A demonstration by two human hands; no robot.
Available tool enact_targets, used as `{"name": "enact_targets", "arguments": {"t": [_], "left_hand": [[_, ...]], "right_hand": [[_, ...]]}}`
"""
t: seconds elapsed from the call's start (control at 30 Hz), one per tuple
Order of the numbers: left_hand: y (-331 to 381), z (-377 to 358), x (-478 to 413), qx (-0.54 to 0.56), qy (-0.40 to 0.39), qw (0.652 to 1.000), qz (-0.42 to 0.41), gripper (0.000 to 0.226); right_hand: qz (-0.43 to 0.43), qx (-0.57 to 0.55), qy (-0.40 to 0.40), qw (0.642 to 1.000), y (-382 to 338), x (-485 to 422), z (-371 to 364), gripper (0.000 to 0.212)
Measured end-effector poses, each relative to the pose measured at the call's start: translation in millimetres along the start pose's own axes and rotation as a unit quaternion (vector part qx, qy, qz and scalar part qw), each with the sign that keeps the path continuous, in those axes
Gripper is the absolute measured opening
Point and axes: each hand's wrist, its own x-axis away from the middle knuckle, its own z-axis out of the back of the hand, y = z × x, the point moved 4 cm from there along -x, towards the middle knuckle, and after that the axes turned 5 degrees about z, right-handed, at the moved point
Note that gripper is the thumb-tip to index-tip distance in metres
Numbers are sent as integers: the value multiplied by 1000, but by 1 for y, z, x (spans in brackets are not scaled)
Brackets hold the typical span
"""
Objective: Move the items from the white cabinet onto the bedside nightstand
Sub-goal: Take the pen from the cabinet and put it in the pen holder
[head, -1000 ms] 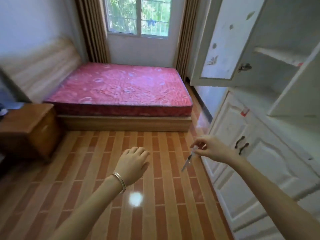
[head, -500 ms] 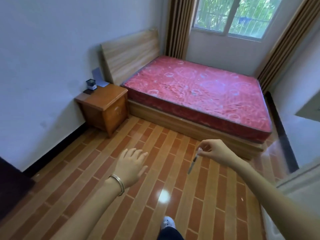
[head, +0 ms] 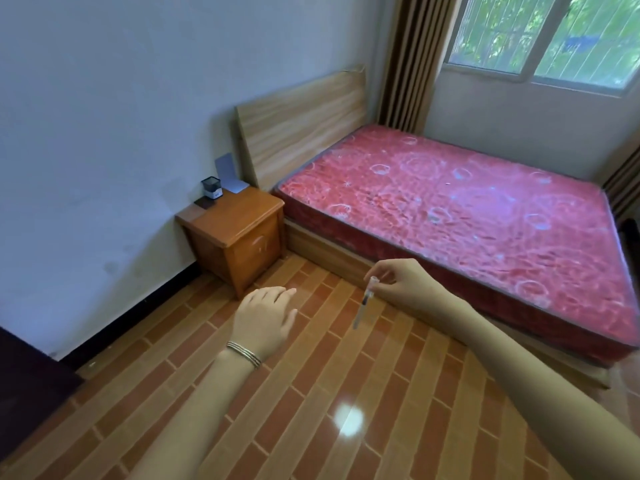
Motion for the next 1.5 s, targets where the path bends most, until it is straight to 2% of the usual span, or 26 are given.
{"name": "enact_targets", "arguments": {"t": [0.17, 0.3, 0.77, 1.1, 1.5], "left_hand": [[-23, -21, -49, -10, 5, 999, 36, 32], [-53, -36, -89, -14, -2, 998, 53, 31], [-178, -46, -302, -31, 17, 998, 47, 37], [-240, -94, -380, -47, -12, 991, 127, 36], [-262, -140, -526, -46, -9, 970, 239, 41]], "right_hand": [[23, -7, -34, 999, 19, -62, 8, 8], [37, 2, -31, 999, 36, -120, 10, 9], [112, 22, -24, 993, 34, -378, 33, 6], [150, 18, -73, 986, 74, -515, 20, 5], [209, 26, -126, 969, 144, -701, 51, 8]]}}
